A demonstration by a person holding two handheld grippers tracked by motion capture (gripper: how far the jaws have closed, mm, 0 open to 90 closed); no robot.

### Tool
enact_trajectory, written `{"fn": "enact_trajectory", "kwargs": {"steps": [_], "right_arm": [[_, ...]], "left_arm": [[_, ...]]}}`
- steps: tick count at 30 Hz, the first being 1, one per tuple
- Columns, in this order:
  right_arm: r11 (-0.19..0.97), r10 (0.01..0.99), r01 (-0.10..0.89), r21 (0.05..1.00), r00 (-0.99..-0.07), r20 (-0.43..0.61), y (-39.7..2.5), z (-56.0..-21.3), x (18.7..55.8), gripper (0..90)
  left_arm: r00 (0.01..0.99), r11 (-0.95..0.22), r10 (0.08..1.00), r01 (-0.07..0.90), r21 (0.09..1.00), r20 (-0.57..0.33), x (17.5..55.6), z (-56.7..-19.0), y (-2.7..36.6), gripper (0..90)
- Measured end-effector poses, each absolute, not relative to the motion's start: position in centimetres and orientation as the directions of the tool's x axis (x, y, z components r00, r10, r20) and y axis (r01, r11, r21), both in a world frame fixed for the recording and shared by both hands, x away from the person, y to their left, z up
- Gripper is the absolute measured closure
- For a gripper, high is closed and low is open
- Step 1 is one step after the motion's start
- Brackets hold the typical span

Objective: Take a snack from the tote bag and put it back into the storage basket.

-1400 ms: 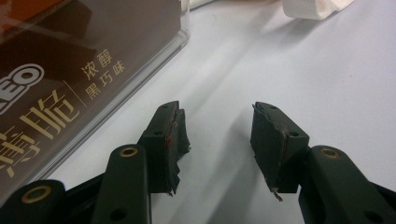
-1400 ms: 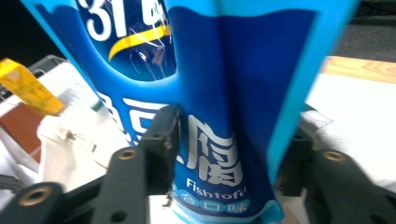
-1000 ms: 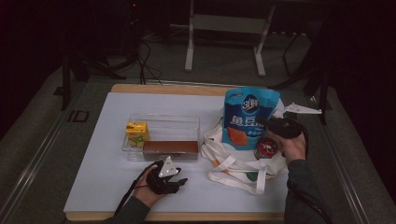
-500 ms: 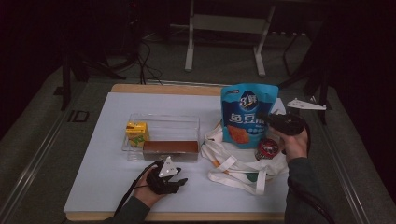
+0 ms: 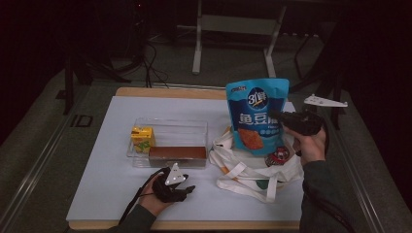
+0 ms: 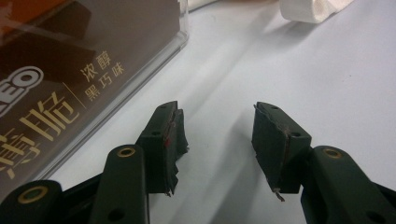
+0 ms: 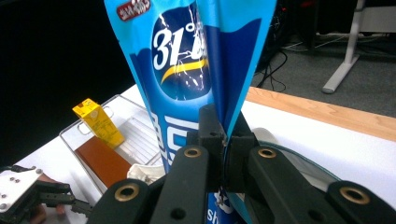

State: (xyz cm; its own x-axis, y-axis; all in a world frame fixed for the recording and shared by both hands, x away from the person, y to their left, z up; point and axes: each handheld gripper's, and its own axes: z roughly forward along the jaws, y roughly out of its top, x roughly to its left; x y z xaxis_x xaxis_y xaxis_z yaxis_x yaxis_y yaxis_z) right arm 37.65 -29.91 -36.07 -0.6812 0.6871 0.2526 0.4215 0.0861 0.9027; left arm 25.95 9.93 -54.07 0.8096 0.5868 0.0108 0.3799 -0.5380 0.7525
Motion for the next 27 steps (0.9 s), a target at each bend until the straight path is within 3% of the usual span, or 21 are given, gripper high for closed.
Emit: {"fn": "enact_trajectory", "kwargs": {"steps": [27], "right_arm": [[0.052, 0.628, 0.373, 0.926, -0.734, 0.26, -27.6, -31.3, 36.5, 89.1]], "left_arm": [[0.805, -0.508, 0.593, 0.348, 0.788, 0.027, 25.8, -53.9, 9.9, 51.5]]}}
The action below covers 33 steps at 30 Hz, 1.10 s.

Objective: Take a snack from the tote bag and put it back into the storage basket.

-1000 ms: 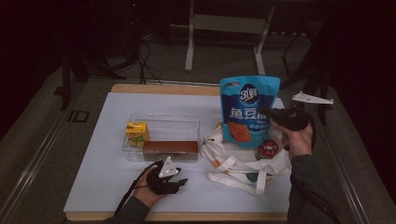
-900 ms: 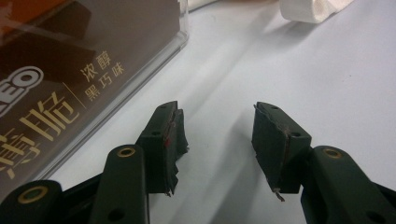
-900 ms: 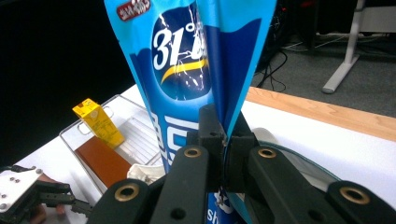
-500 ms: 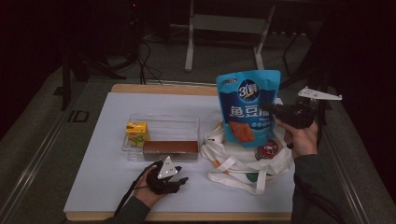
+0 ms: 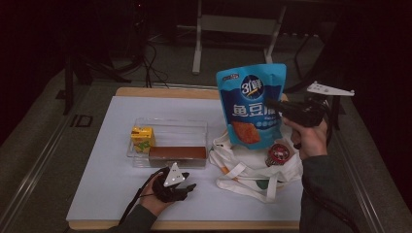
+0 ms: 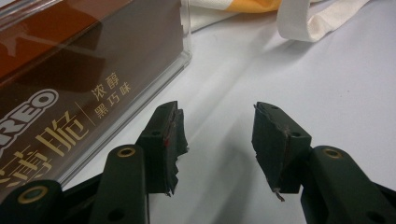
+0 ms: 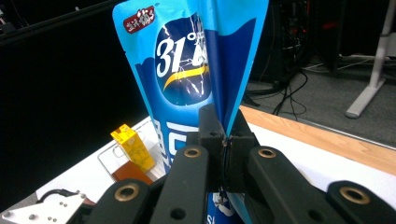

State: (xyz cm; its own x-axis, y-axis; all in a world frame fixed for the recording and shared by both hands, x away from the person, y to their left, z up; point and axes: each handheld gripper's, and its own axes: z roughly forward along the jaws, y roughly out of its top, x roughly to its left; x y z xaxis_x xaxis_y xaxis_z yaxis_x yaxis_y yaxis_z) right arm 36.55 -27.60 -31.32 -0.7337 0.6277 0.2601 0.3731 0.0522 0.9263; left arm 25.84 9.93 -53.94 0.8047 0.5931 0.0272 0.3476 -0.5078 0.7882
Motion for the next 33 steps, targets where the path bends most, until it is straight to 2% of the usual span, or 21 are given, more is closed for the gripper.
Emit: {"fn": "enact_trajectory", "kwargs": {"steps": [19, 33], "right_arm": [[0.046, 0.591, 0.358, 0.932, -0.762, 0.264, -23.0, -29.4, 37.8, 89.0], [0.045, 0.57, 0.37, 0.928, -0.772, 0.28, -18.9, -29.2, 39.2, 89.0]], "left_arm": [[0.804, -0.495, 0.595, 0.354, 0.794, 0.013, 25.9, -53.9, 10.1, 51.5], [0.805, -0.494, 0.593, 0.353, 0.795, 0.011, 25.9, -53.9, 10.1, 51.5]]}}
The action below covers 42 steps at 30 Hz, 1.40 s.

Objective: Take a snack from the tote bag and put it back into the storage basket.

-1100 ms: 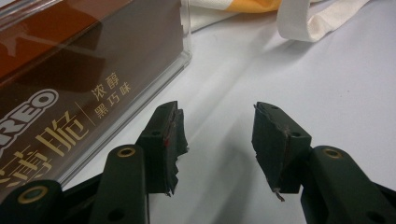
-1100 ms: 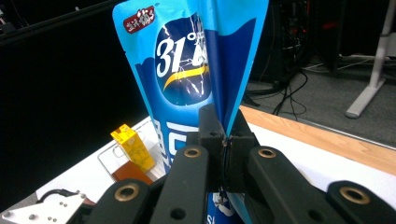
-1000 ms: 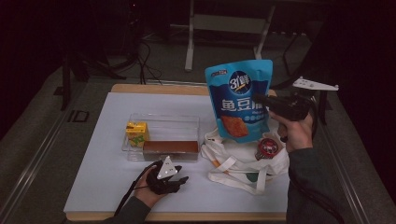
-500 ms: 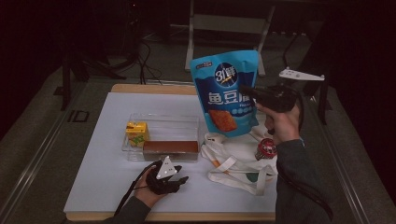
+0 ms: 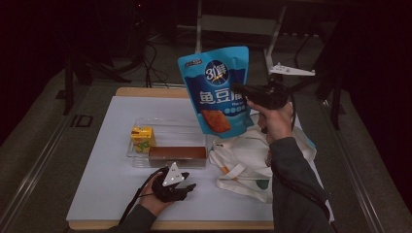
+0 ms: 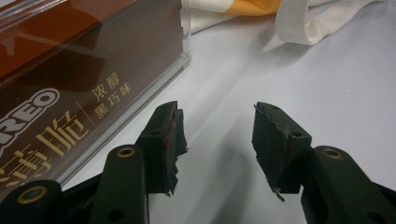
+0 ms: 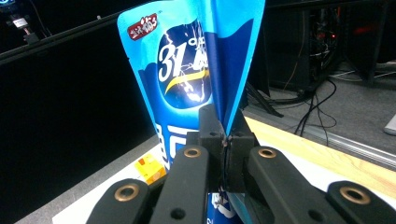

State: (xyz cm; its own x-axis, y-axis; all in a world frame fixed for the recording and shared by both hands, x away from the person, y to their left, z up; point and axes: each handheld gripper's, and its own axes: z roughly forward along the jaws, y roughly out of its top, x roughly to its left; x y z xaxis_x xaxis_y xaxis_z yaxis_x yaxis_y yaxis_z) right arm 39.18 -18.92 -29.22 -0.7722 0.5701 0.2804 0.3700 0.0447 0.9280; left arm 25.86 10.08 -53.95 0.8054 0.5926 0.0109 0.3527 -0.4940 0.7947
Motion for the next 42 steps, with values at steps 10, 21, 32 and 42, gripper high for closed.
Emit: {"fn": "enact_trajectory", "kwargs": {"steps": [10, 21, 32, 42], "right_arm": [[0.068, 0.563, 0.383, 0.921, -0.777, 0.281, -15.1, -29.9, 40.2, 89.0], [0.101, 0.57, 0.422, 0.901, -0.766, 0.295, -11.3, -32.0, 41.7, 89.0], [0.11, 0.589, 0.468, 0.877, -0.741, 0.322, -7.6, -34.6, 43.0, 88.9], [0.116, 0.613, 0.495, 0.861, -0.718, 0.33, -5.0, -36.8, 43.8, 88.8]], "left_arm": [[0.809, -0.494, 0.587, 0.352, 0.795, 0.006, 25.9, -54.0, 10.1, 51.8], [0.813, -0.5, 0.582, 0.346, 0.794, 0.012, 25.9, -53.9, 10.1, 51.7], [0.817, -0.503, 0.576, 0.342, 0.794, 0.013, 25.9, -53.9, 10.1, 51.6], [0.819, -0.504, 0.574, 0.34, 0.794, 0.014, 25.8, -53.9, 10.1, 51.6]]}}
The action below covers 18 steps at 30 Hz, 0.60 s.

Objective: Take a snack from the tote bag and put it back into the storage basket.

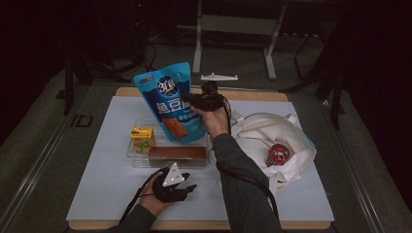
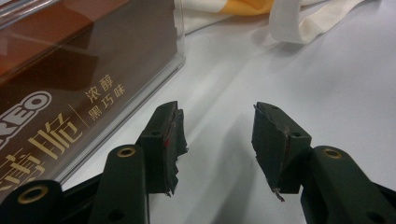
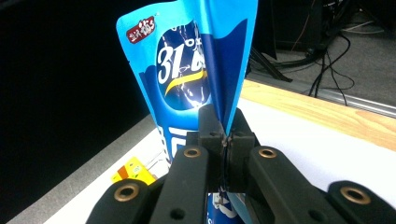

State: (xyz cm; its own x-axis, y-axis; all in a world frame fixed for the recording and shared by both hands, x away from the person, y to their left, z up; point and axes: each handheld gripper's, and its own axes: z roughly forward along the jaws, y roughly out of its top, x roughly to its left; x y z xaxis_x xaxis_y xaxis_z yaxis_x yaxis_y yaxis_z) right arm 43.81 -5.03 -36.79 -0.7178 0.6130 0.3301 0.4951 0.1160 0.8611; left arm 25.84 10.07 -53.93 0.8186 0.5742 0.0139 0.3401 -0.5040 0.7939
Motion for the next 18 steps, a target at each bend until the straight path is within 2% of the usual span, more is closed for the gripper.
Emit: {"fn": "enact_trajectory", "kwargs": {"steps": [8, 11, 18], "right_arm": [[0.101, 0.61, 0.487, 0.867, -0.719, 0.333, -2.3, -37.7, 43.7, 88.1], [0.105, 0.58, 0.478, 0.872, -0.741, 0.337, -1.6, -38.0, 43.4, 87.3], [0.149, 0.547, 0.482, 0.863, -0.768, 0.334, -1.4, -39.7, 43.1, 85.8]], "left_arm": [[0.822, -0.501, 0.569, 0.338, 0.797, 0.009, 25.8, -53.9, 10.1, 51.4], [0.821, -0.498, 0.57, 0.338, 0.799, 0.009, 25.8, -53.9, 10.1, 51.4], [0.819, -0.497, 0.573, 0.339, 0.799, 0.009, 25.8, -53.9, 10.1, 51.4]]}}
